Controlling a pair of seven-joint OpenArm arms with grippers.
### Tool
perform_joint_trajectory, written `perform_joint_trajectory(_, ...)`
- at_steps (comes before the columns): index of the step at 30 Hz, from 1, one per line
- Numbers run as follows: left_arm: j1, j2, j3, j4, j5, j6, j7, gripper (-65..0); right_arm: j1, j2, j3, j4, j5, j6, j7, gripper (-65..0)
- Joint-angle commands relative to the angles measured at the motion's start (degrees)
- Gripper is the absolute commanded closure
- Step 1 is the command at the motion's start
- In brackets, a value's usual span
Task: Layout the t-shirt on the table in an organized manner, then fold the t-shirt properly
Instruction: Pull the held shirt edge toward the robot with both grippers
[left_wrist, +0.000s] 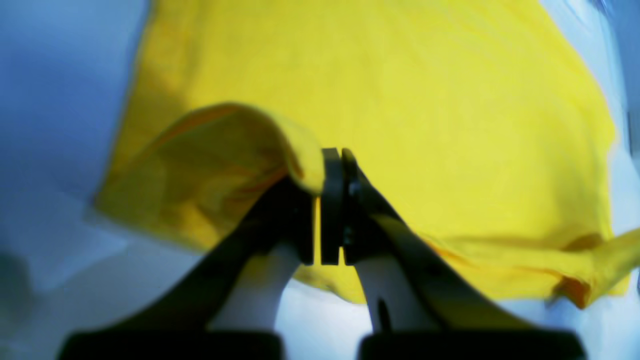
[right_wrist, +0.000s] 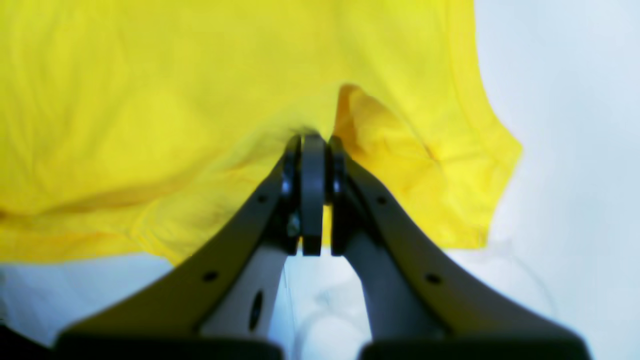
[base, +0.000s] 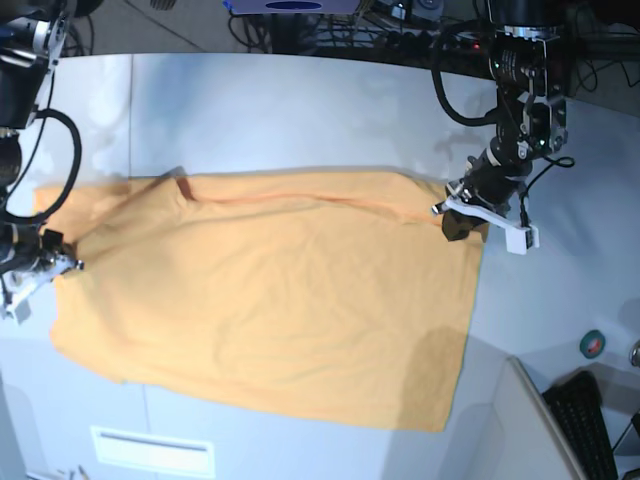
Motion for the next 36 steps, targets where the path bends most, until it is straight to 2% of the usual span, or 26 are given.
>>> perform_joint_trajectory(1,-1.7,-0.6,0.6,0.7,-1.0,-0.7,-1.2,0.0,1.6,0.9,-0.4,-0.4,0.2,-0.9,1.6,0.0)
perform_joint_trajectory(4,-4.4,-0.6,0.8,-0.6,-0.9,-0.6,-1.2,0.0,3.2,0.9,-0.6,-2.6,0.2,-2.0,3.7,0.0)
perform_joint_trajectory(13,-10.3,-0.6,0.5,-4.7,-0.9,0.0,-1.2,0.0,7.3,0.9,-0.6,-3.2,0.2,-2.0,4.1,0.0)
perform_joint_trajectory(15,-10.6,-0.6,0.7,-5.4,-0.9,1.3,-1.4,0.0,7.7,0.9,-0.6,-4.2,0.2,-2.0,4.7,0.0)
perform_joint_trajectory(20,-12.9,-0.4,0.8,-8.9,-0.9,1.3,-1.6,0.0,8.9,0.9,-0.7,-9.8,0.2,-2.0,8.9,0.0)
perform_joint_trajectory(36,-19.8,-0.4,0.8,-17.7,-0.8,1.3,-1.7,0.0,9.8,0.8,-0.7,-13.6,0.2,-2.0,12.5,0.0)
